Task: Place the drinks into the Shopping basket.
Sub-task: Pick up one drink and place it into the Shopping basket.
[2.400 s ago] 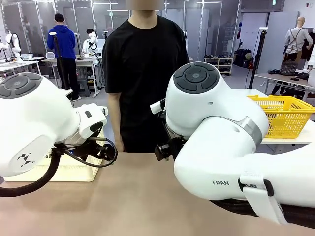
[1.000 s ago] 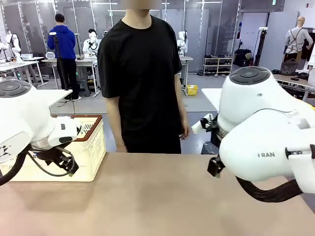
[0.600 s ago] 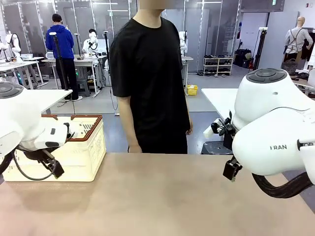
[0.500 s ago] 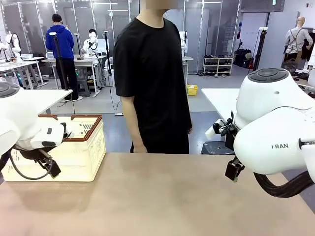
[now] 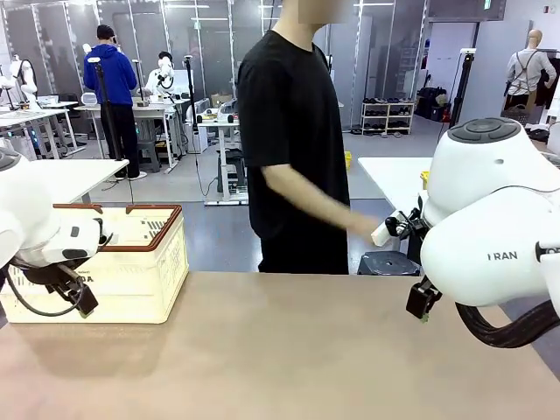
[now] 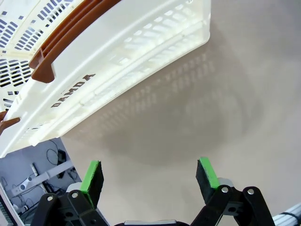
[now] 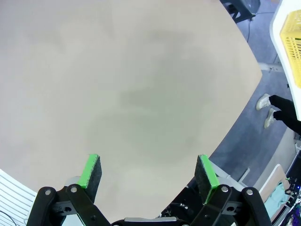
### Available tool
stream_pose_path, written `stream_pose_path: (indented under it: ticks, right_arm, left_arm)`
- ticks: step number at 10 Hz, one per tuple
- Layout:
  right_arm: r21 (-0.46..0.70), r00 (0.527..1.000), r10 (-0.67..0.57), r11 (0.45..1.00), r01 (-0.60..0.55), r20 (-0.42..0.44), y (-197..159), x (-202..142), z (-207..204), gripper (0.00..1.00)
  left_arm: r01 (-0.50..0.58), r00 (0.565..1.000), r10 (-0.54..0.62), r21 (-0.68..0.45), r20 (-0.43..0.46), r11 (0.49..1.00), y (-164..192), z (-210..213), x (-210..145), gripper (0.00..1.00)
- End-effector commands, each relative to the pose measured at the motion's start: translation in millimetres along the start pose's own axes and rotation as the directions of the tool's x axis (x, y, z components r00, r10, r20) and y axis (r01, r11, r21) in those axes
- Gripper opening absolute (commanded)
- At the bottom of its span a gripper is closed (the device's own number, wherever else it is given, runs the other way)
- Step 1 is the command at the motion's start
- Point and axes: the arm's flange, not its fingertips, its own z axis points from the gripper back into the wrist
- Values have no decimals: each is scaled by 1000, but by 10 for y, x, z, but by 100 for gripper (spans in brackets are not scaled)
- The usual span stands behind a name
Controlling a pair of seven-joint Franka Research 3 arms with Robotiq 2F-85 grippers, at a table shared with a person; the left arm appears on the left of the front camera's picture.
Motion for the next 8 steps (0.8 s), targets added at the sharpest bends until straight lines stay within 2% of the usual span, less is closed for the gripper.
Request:
stream_pose_path:
  ticks: [1, 2, 8]
  right_arm:
    - [4, 1000, 13, 1000, -13, 0, 11, 0, -3, 100]
    - [4, 1000, 13, 1000, -13, 0, 11, 0, -3, 100]
    - [4, 1000, 13, 1000, -13, 0, 11, 0, -3, 100]
  left_arm:
    - [-52, 999, 52, 7, 7, 999, -257, -91, -527, 100]
    - [0, 1000, 0, 0, 0, 1000, 0, 0, 0, 100]
    - [0, 1000, 0, 0, 0, 1000, 0, 0, 0, 100]
